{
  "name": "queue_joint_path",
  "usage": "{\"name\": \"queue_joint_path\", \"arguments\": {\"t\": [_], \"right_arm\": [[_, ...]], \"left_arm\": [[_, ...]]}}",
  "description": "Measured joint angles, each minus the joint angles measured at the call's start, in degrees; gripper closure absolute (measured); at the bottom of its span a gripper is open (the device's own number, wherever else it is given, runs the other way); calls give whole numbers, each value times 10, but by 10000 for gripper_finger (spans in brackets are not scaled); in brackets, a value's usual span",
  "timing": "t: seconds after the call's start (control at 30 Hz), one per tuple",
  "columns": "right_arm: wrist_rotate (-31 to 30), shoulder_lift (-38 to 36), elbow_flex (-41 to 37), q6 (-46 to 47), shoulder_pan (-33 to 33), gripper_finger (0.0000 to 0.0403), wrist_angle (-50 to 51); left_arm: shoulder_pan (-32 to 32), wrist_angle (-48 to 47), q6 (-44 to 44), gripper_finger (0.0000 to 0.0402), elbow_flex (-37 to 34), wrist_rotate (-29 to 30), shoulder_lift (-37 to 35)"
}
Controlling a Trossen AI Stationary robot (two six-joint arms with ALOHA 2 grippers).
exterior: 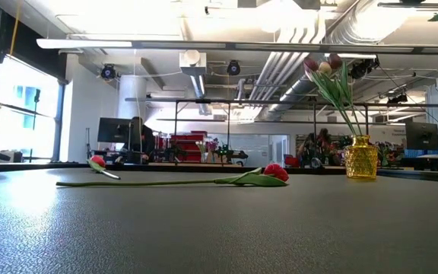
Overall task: Sort flowers into vase by color
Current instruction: Put the yellow flower into the transparent flower vase
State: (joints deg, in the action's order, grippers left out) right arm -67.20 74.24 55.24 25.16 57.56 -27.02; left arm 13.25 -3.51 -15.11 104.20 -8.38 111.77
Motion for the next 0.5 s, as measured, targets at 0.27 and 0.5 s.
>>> {"name": "queue_joint_path", "arguments": {"t": [0.27, 0.5], "right_arm": [[-4, 0, 0, -32, -8, 241, -27], [-22, 0, 0, -16, -12, 275, -24]], "left_arm": [[1, -21, 17, 401, 0, -1, 0], [5, -24, 38, 401, 0, 6, 0]]}}
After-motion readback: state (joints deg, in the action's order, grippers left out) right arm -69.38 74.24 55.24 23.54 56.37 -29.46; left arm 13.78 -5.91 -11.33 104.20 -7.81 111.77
